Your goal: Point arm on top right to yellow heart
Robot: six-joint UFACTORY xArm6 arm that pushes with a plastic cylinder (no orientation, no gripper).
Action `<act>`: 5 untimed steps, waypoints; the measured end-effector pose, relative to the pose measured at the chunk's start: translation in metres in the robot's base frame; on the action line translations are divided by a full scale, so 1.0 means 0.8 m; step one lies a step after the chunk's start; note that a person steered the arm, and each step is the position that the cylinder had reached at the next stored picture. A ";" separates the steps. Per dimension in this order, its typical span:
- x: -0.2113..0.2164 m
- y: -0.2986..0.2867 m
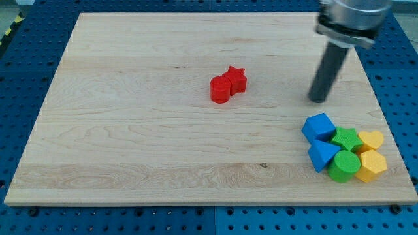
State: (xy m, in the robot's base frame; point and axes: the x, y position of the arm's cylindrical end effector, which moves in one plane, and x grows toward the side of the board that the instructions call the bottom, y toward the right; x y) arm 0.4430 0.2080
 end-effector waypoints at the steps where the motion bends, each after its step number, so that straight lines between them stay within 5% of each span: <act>1: 0.005 0.014; 2: 0.050 0.055; 5: 0.068 0.116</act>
